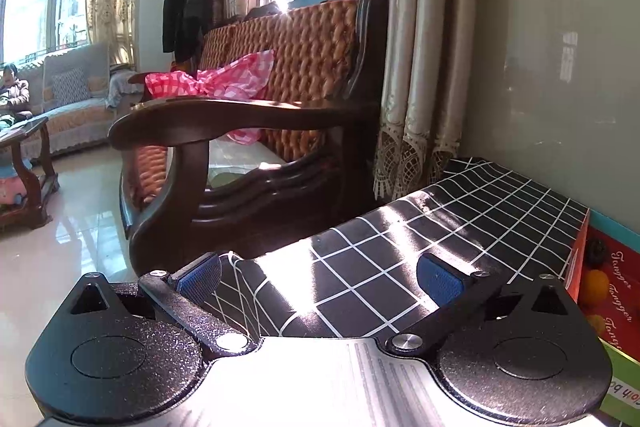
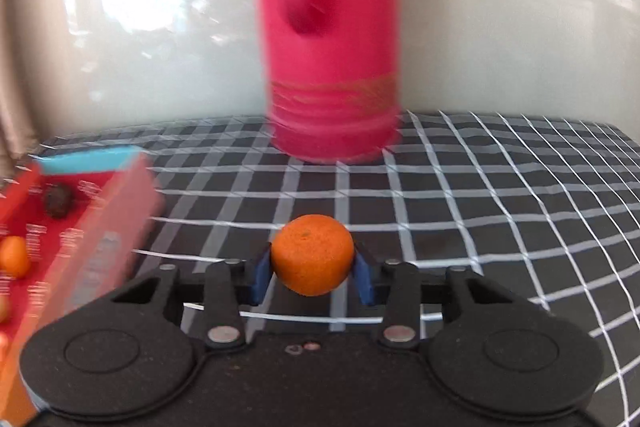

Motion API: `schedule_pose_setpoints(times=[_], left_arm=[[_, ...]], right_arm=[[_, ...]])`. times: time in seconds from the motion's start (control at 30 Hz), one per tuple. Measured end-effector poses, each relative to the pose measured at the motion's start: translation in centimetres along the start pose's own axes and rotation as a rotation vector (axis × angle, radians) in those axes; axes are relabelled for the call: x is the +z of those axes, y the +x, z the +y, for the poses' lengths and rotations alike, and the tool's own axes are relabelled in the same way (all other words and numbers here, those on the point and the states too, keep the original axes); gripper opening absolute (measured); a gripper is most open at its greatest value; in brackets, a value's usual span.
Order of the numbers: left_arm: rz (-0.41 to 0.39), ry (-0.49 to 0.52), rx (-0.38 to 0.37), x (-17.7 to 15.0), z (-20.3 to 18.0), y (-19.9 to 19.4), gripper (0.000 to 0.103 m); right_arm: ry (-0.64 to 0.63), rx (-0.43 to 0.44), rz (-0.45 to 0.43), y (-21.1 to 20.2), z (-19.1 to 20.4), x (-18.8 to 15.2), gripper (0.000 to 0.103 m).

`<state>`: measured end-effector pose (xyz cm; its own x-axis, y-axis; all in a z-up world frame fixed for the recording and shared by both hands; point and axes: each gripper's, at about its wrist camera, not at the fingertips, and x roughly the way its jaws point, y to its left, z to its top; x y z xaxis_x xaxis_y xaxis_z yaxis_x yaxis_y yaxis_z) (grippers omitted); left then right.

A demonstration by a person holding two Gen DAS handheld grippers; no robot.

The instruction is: Organize fruits

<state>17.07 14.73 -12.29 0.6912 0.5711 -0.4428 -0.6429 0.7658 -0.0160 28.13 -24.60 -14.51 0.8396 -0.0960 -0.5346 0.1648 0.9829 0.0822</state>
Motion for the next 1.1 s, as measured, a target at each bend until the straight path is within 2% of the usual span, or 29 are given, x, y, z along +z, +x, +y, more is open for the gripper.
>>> schedule_pose_setpoints(times=[0.17, 0.3, 0.47, 0.63, 0.67, 0.73, 0.77, 0.83, 0.97, 1.1], left_arm=[[0.012, 0.007, 0.011, -0.2, 0.4, 0.3, 0.103], [0.024, 0.014, 0.010, -0.3, 0.6, 0.6, 0.103], [0.034, 0.028, 0.003, -0.4, 0.8, 0.7, 0.103], [0.049, 0.026, 0.000, -0.4, 1.2, 0.9, 0.103], [0.056, 0.024, -0.003, -0.4, 1.3, 1.0, 0.103], [0.064, 0.016, -0.004, -0.4, 1.4, 1.1, 0.103], [0.064, 0.012, -0.004, -0.4, 1.4, 1.1, 0.103], [0.061, 0.010, -0.010, -0.4, 1.2, 0.9, 0.103], [0.060, 0.012, -0.037, -0.3, 0.6, 0.5, 0.103], [0.037, 0.016, -0.088, 0.0, -0.6, -0.6, 0.103]], right_arm=[[-0.093, 0.206, -0.072, -2.8, 3.8, -0.2, 0.033], [-0.196, 0.330, -0.082, -4.1, 7.1, -0.7, 0.034], [-0.295, 0.385, -0.058, -4.6, 10.1, -1.8, 0.034], [-0.373, 0.384, -0.040, -4.7, 12.2, -2.3, 0.035], [-0.384, 0.382, -0.036, -4.8, 12.5, -2.6, 0.038], [-0.395, 0.366, -0.052, -4.8, 13.0, -2.9, 0.064], [-0.399, 0.356, -0.074, -5.2, 13.0, -3.0, 0.084], [-0.418, 0.350, -0.108, -5.9, 13.2, -3.1, 0.088], [-0.412, 0.341, -0.115, -6.9, 12.7, -3.2, 0.088], [-0.393, 0.309, -0.121, -9.1, 11.3, -3.4, 0.094]])
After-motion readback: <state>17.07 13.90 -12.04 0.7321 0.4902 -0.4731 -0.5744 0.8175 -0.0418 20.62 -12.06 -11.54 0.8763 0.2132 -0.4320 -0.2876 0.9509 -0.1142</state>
